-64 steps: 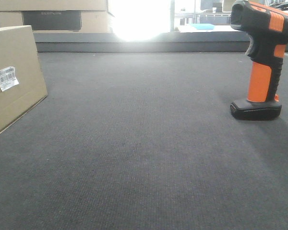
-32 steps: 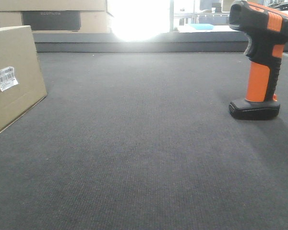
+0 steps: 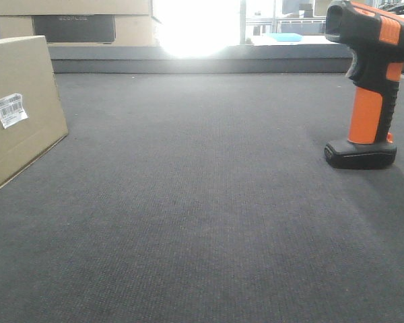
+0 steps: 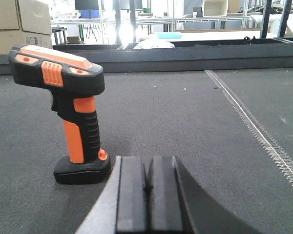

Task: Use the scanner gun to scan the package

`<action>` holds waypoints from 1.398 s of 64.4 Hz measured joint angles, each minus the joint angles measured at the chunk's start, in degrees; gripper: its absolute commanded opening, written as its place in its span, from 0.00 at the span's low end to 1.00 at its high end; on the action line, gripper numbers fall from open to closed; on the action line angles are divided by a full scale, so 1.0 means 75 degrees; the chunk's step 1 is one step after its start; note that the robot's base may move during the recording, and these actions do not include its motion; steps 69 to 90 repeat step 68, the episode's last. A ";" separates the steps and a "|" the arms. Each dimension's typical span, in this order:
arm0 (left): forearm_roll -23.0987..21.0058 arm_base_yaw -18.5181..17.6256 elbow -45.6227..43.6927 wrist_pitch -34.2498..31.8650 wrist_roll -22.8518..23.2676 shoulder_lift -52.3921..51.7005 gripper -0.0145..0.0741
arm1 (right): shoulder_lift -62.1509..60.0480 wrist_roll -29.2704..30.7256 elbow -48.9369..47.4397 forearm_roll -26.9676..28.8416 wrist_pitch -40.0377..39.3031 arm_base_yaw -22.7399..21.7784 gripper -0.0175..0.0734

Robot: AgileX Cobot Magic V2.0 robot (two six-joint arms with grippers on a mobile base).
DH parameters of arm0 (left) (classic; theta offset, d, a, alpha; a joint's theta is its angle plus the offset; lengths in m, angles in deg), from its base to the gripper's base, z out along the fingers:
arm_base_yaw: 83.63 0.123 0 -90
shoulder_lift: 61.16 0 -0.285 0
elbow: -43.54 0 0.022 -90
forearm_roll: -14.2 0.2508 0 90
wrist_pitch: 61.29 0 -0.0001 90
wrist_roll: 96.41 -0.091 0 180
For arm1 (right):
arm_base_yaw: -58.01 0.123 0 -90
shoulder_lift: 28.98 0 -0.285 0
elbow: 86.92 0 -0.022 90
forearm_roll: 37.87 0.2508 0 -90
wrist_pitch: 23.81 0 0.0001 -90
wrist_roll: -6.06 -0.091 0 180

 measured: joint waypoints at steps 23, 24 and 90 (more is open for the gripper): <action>0.0000 0.0000 0.0000 0.0000 0.0000 0.0000 0.04 | 0.0000 0.0000 0.0000 -0.0030 0.0000 0.0000 0.01; 0.0000 0.0000 0.0000 0.0000 0.0000 0.0000 0.04 | 0.0000 0.0000 0.0000 -0.0030 0.0000 0.0000 0.01; 0.0000 0.0000 0.0000 0.0000 0.0000 0.0000 0.04 | 0.0000 0.0000 0.0000 -0.0030 0.0000 0.0000 0.01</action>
